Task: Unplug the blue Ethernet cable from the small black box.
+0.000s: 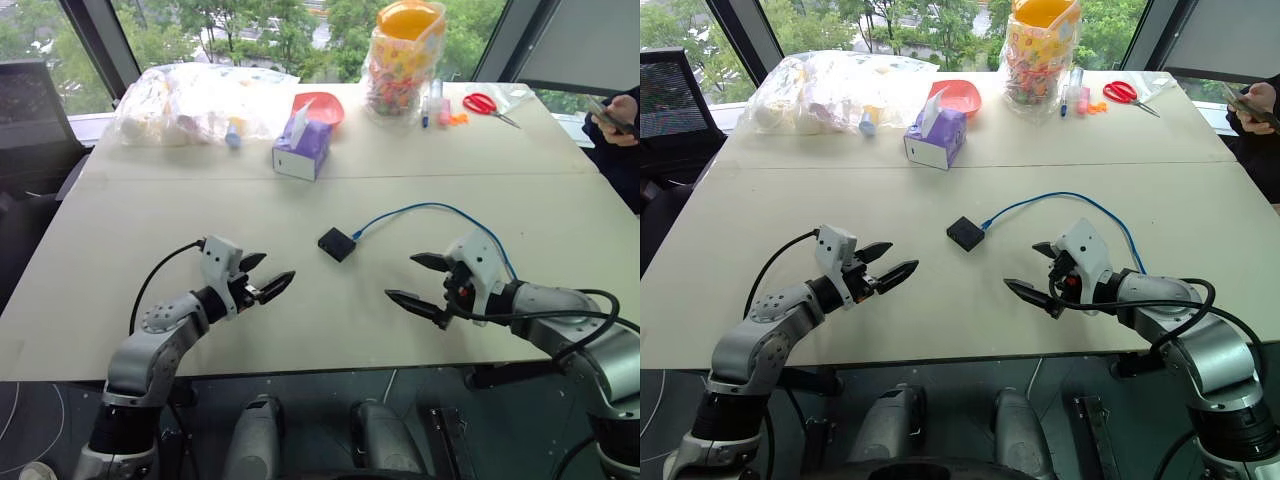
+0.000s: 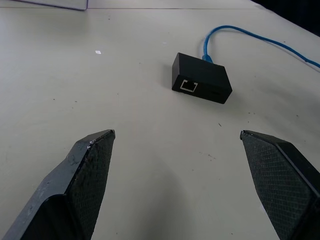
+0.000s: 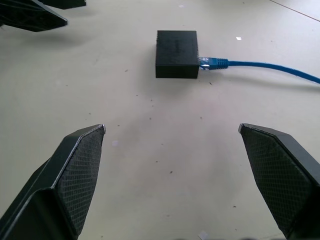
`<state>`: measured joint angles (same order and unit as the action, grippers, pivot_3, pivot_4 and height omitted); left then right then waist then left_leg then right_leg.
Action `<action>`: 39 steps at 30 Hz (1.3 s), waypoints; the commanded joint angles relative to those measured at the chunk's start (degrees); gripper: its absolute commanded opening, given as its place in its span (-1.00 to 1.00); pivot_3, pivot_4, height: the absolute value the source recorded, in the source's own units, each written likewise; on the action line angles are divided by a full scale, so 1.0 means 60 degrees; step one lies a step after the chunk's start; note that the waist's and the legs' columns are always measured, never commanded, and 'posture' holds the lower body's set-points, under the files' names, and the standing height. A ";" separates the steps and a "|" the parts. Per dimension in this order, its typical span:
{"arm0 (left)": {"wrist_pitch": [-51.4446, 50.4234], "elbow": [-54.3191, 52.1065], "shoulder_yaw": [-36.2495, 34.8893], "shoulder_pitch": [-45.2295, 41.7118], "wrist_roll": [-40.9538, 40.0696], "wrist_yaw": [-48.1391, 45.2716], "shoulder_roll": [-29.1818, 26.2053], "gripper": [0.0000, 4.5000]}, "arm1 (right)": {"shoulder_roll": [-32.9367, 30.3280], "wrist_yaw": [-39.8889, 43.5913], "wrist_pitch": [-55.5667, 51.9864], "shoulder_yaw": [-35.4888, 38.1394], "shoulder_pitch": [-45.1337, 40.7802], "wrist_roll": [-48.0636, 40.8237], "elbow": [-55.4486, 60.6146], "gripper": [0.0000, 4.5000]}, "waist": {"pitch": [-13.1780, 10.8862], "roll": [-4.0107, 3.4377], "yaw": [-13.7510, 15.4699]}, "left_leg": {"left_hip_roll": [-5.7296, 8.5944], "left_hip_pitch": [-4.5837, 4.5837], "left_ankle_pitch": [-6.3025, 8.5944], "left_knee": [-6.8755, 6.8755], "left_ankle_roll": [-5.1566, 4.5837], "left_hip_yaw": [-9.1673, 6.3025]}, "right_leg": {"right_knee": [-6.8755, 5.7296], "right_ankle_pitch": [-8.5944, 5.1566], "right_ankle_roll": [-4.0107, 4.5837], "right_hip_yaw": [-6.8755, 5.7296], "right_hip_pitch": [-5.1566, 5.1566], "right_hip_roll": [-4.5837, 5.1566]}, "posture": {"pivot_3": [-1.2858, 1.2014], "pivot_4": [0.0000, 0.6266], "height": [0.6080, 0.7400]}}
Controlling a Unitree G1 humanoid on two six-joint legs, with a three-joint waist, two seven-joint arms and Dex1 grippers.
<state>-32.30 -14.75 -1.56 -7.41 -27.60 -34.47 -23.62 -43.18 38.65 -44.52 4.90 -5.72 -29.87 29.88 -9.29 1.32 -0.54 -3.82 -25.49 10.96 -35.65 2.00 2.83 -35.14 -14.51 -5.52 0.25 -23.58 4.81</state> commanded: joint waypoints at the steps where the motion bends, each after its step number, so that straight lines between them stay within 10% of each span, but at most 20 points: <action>1: 0.0059 -0.0246 -0.0114 -0.0127 -0.0114 -0.0157 -0.0099 0.86 | 0.0016 -0.0013 0.0205 0.0253 -0.0007 -0.0006 0.0151 1.00 | 0.0000 0.0000 -0.0003 | 0.0000 0.0000 0.0000 0.0000 0.0000 0.0000 | 0.0000 0.0000 0.0000 0.0000 0.0000 0.0000 | 0.03 -0.52 0.92; 29: 0.0468 -0.0139 -0.0074 -0.0209 0.0165 -0.0691 -0.0494 0.86 | -0.0368 0.0403 -0.0214 -0.0275 -0.1438 0.0137 -0.0931 1.00 | 0.0000 -0.0001 -0.0007 | -0.0001 0.0002 0.0000 -0.0003 -0.0001 0.0000 | -0.0007 0.0000 0.0000 0.0000 0.0000 -0.0003 | 0.03 -0.52 0.92; 39: 0.0627 -0.0106 0.0099 -0.0260 0.0257 -0.0694 -0.0349 0.86 | -0.0819 0.2869 0.1026 -0.2675 -0.4968 0.1696 -0.4237 1.00 | -0.0014 -0.0020 -0.0033 | -0.0002 0.0005 -0.0001 -0.0017 -0.0002 0.0003 | -0.0025 0.0001 0.0000 0.0005 -0.0004 -0.0008 | 0.03 -0.52 0.92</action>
<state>-30.03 -14.53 -0.76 -8.65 -26.29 -38.56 -25.76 -47.86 52.82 -41.55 -9.54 -32.81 -21.94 7.29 -9.38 1.20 -0.74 -3.83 -25.47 10.95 -35.71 1.98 2.84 -35.29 -14.50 -5.52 0.28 -23.63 4.75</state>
